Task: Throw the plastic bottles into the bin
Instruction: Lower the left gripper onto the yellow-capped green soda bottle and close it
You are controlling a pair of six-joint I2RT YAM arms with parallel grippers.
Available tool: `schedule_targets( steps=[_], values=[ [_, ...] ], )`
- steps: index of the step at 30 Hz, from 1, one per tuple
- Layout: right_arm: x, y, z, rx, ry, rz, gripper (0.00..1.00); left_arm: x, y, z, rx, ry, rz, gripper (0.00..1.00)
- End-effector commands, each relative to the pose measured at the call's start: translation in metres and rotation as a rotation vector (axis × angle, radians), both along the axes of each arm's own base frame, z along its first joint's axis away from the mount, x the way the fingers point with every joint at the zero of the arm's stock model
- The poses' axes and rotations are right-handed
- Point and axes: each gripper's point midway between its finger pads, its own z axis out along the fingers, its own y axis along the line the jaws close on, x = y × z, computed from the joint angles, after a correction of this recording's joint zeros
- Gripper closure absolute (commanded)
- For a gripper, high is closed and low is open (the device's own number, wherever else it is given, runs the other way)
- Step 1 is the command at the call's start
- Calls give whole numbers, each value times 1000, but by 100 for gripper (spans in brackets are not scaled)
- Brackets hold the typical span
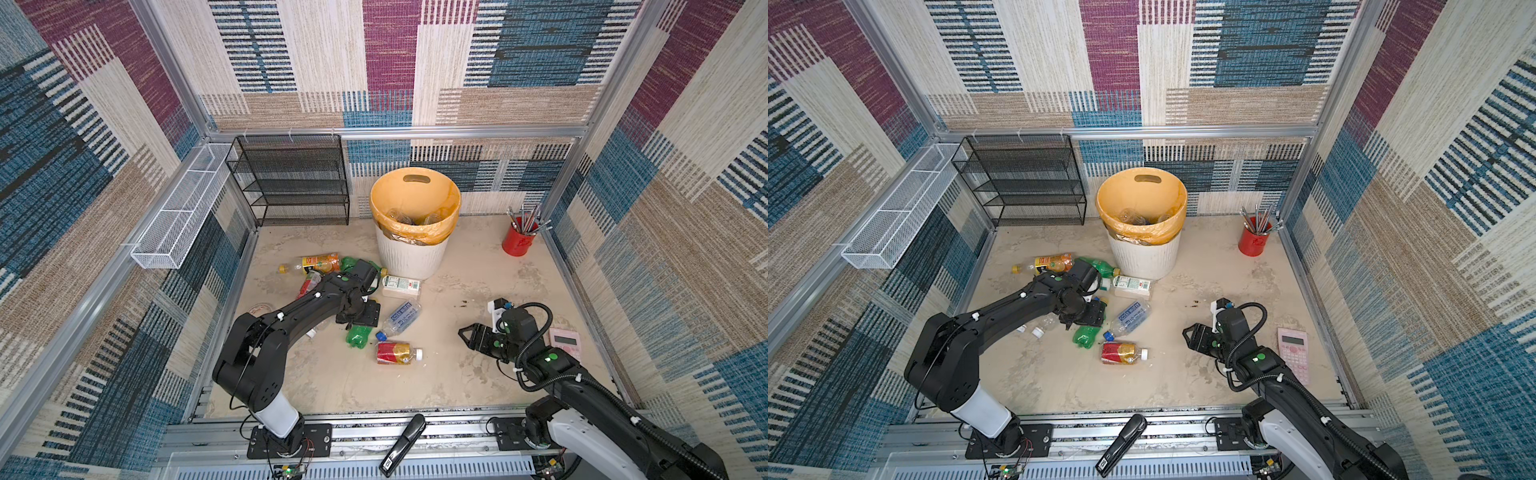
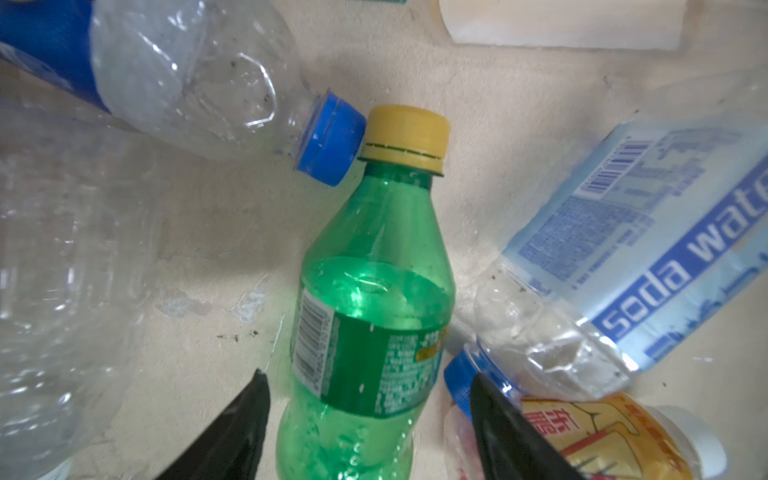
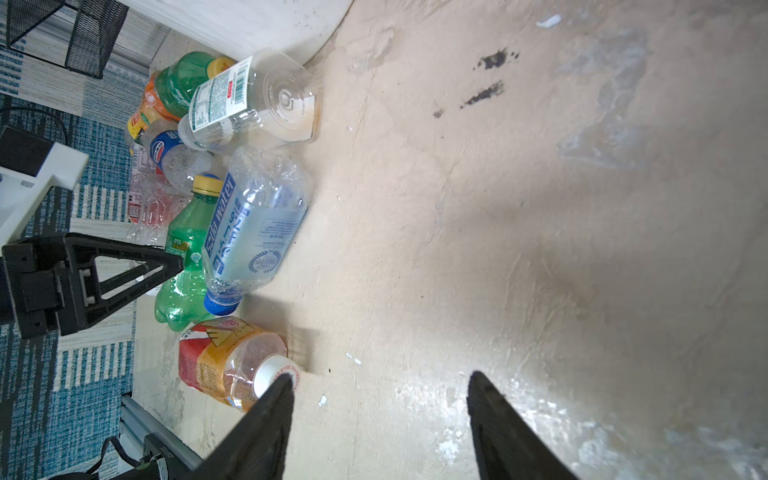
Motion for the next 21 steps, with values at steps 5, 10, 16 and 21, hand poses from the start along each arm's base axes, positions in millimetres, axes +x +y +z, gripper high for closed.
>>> schedule_targets(
  steps=[5, 10, 16, 21],
  values=[
    [1, 1, 3, 12, -3, -9, 32, 8, -4, -3, 19, -21, -42, 23],
    [1, 1, 3, 12, -2, -5, 32, 13, -7, -5, 54, -8, -75, 21],
    [2, 2, 2, 8, -1, 1, 32, 16, -6, -11, 131, 36, -116, 23],
    [2, 2, 2, 7, -1, 0, 32, 14, -4, -19, 177, 71, -145, 25]
  ],
)
